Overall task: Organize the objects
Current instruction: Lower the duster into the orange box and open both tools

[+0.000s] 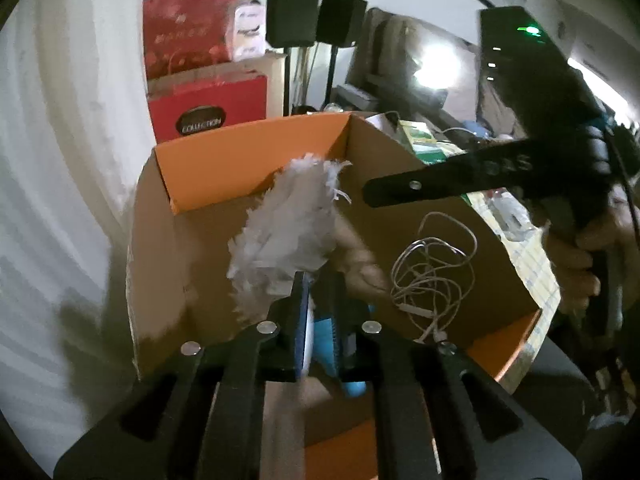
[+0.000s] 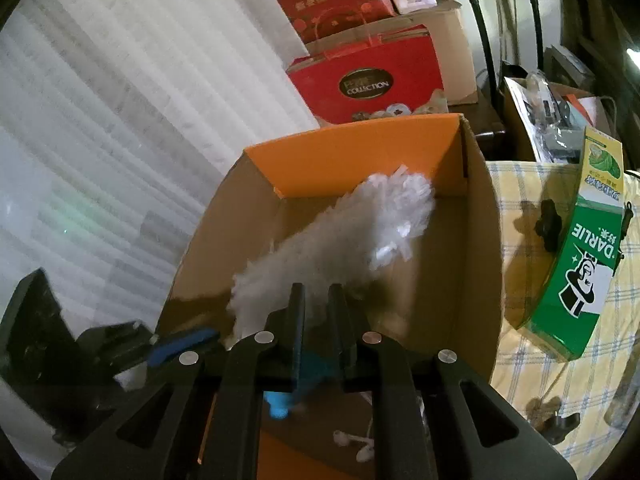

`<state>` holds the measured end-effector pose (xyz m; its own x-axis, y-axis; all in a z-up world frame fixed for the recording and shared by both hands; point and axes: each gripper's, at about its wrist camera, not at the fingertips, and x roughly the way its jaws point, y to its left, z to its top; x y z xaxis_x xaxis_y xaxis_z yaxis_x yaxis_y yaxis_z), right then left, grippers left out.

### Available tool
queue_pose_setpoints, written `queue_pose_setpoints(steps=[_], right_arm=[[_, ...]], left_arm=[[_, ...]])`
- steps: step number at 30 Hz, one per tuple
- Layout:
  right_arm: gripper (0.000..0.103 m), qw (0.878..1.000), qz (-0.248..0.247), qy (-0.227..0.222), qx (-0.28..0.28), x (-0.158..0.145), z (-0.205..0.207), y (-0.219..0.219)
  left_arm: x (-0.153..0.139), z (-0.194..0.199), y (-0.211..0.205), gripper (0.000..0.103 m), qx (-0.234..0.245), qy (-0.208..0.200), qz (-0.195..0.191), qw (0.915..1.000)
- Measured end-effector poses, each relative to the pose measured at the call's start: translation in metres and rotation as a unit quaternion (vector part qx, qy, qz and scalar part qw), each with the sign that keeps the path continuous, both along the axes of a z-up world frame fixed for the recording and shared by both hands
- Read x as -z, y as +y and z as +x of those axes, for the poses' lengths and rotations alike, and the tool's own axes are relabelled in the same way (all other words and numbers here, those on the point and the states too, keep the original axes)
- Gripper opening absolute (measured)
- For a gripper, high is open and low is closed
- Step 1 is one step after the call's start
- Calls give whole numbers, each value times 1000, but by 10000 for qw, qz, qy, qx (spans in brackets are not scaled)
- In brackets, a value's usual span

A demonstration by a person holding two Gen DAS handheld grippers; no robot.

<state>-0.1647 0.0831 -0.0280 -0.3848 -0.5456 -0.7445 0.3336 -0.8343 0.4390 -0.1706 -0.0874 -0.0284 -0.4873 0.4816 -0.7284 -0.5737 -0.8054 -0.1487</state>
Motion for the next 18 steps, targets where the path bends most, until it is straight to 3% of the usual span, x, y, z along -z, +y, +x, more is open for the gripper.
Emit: queue_pose_setpoints(steps=[4,9,13,15,18], right_arm=[[12,9998,123,134,-64,-4,8,2],[13,9990,252,346,-81,-14,19,10],[43,9973,489,544,-24,-21,26,17],[50,9965,570,605,-4,-23,29,20],[59,9957,640,670,18,-26,33,27]], left_arm=[[-7,2,-10,34,-162,7,228,9996],[-27,7,-25,76,-406,15,646,9971],[-37,13,-24,84,-484,86,684,9964],[-39,16,-21,95,-513,113,637,9966],[-39,18,-17,98,-579,98,668,9960]])
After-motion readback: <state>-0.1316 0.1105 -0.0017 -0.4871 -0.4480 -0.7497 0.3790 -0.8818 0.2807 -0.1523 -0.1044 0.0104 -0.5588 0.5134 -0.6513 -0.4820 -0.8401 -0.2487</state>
